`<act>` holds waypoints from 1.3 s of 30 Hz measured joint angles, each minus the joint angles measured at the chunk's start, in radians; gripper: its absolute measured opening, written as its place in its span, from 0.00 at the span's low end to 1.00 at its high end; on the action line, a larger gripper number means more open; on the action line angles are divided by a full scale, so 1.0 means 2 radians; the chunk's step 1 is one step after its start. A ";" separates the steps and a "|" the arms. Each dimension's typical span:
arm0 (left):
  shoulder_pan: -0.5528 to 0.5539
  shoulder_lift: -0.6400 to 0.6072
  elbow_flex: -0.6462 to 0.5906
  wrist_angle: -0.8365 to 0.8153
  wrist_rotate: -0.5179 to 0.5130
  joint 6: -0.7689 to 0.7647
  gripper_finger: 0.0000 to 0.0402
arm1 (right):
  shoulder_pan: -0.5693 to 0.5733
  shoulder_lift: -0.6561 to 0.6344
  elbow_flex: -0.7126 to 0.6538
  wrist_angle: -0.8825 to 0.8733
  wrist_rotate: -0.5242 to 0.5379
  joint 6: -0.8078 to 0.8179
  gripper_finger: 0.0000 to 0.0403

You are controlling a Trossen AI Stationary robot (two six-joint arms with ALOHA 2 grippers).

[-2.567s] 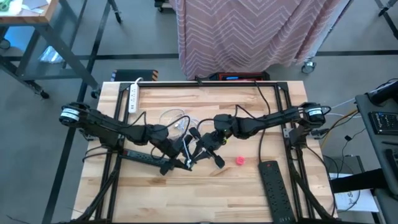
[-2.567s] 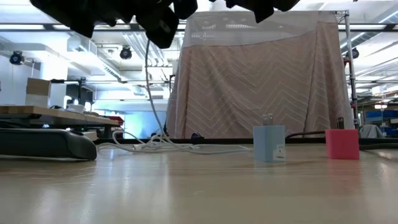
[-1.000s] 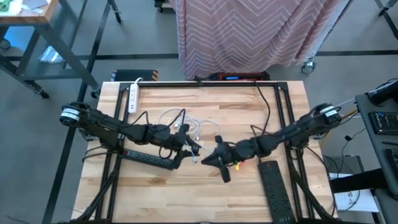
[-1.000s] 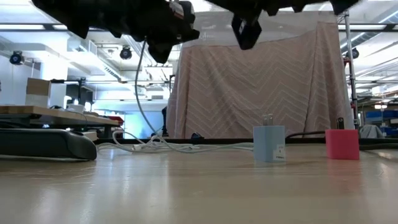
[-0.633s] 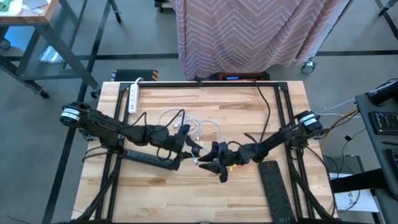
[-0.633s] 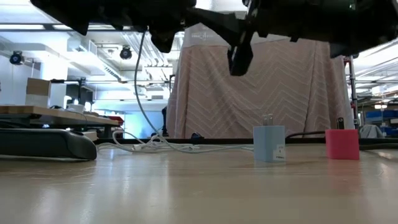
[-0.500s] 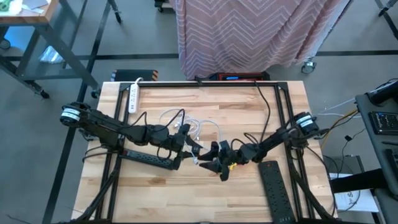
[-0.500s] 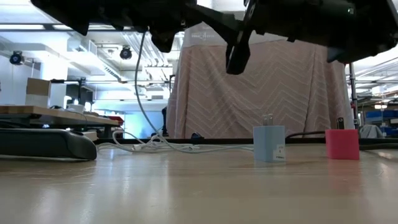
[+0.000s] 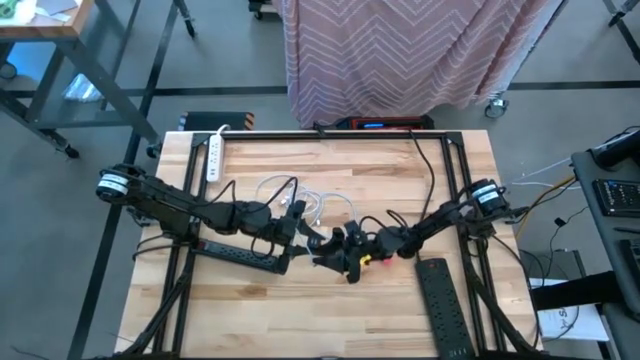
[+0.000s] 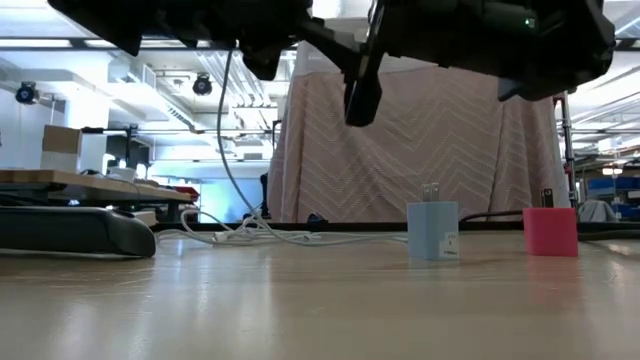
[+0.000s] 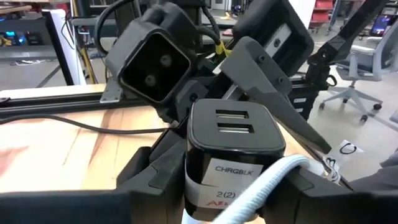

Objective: Plug in charger cables
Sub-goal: Insert the white charger cable into the black charger adapter

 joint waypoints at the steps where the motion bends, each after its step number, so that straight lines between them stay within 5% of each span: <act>1: 0.000 0.000 0.000 0.000 -0.001 0.000 0.34 | -0.002 0.001 0.000 0.000 0.000 0.015 0.43; 8: 0.000 0.000 0.000 -0.011 -0.017 0.008 0.34 | -0.004 0.021 0.014 0.001 -0.010 0.101 0.35; 18: -0.001 0.000 0.000 -0.019 -0.008 0.012 0.34 | -0.004 0.022 0.014 -0.004 -0.010 0.090 0.22; 33: -0.002 0.000 0.000 -0.029 0.000 0.013 0.35 | -0.004 0.021 0.014 0.000 -0.016 0.035 0.32; 39: -0.002 0.000 0.000 -0.029 0.018 0.014 0.33 | -0.004 0.021 0.014 0.000 -0.014 0.028 0.20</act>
